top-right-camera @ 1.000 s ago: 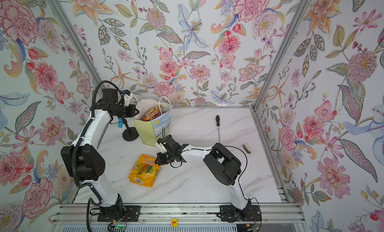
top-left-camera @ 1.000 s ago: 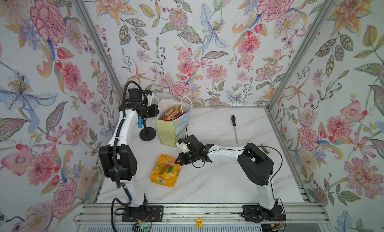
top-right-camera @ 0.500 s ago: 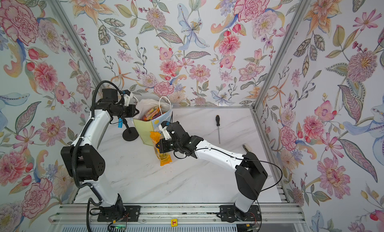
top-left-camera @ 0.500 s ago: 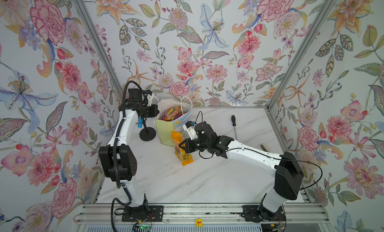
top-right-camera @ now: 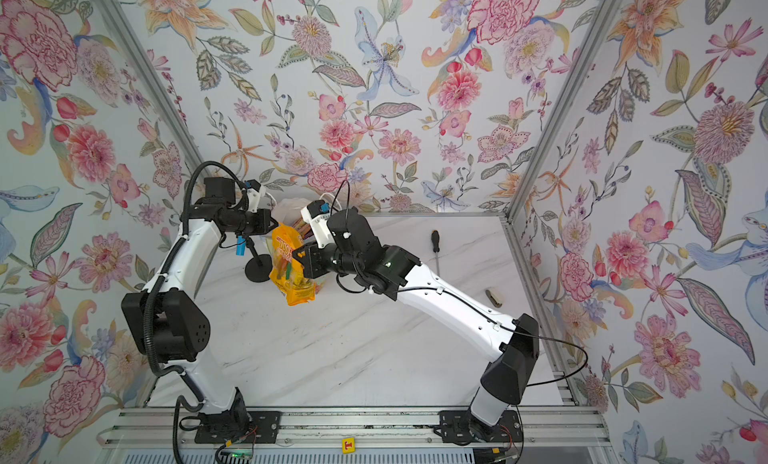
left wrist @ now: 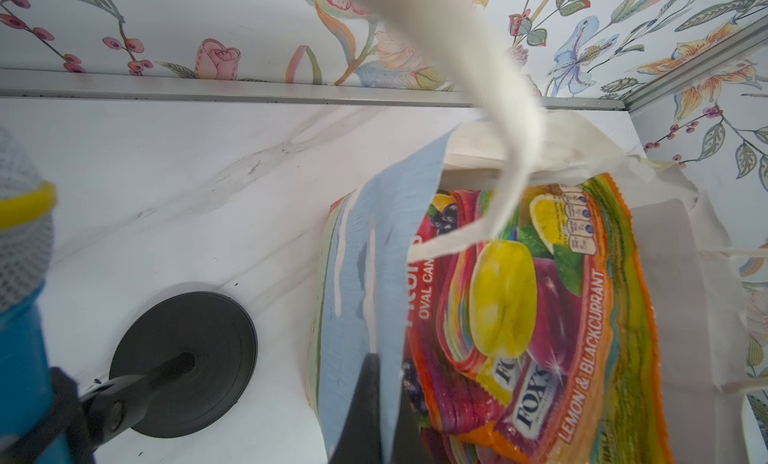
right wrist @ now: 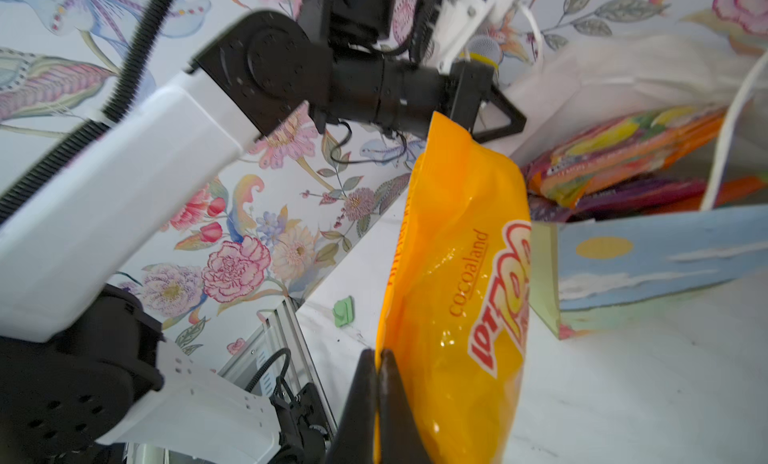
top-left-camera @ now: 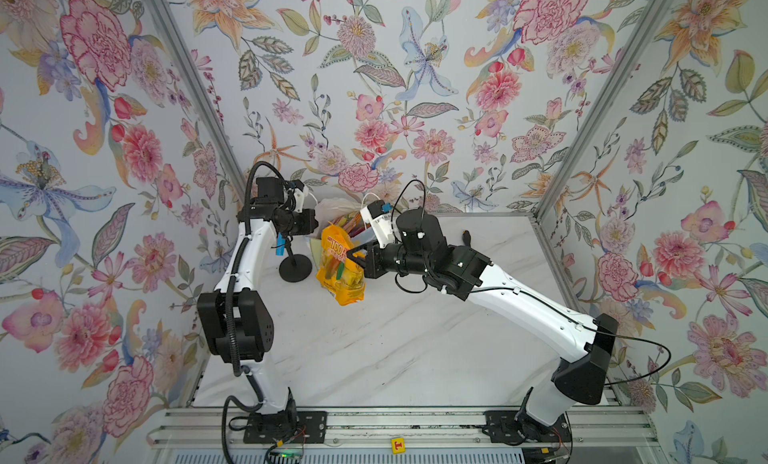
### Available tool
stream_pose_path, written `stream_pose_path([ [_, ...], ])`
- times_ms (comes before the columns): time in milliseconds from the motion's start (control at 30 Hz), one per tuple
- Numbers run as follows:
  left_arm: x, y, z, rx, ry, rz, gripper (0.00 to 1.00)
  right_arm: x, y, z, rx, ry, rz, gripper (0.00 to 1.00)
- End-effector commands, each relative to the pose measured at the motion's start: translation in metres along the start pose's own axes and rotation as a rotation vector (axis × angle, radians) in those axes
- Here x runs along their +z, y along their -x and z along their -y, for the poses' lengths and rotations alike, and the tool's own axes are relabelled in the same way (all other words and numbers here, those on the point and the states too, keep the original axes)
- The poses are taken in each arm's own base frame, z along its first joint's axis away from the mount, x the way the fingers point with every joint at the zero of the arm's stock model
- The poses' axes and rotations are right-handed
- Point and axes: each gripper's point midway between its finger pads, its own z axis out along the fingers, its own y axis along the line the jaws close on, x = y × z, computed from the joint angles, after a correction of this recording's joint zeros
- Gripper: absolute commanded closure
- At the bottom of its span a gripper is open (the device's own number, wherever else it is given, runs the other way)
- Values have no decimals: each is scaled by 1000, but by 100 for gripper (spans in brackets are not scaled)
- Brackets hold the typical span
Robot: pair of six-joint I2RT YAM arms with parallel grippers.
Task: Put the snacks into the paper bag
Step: 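Lift the gummy packet with the right gripper over the bag opening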
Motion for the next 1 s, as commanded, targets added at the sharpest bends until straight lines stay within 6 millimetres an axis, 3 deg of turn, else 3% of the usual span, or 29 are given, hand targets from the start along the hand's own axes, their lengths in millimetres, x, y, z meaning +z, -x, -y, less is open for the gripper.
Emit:
stream_pose_path([
  [0, -26, 18, 7, 16, -14, 80, 97, -11, 52, -24, -94, 33, 154, 100],
  [167, -25, 18, 8, 17, -17, 80, 97, -5, 88, -25, -132, -4, 235, 100],
  [500, -26, 18, 9, 15, -26, 83, 97, 23, 138, -1, -138, -106, 368, 100],
  [767, -26, 18, 10, 15, -30, 82, 97, 11, 159, 18, -132, -169, 434, 100],
  [967, -26, 17, 10, 17, -28, 81, 97, -9, 167, 14, -155, -189, 465, 100],
])
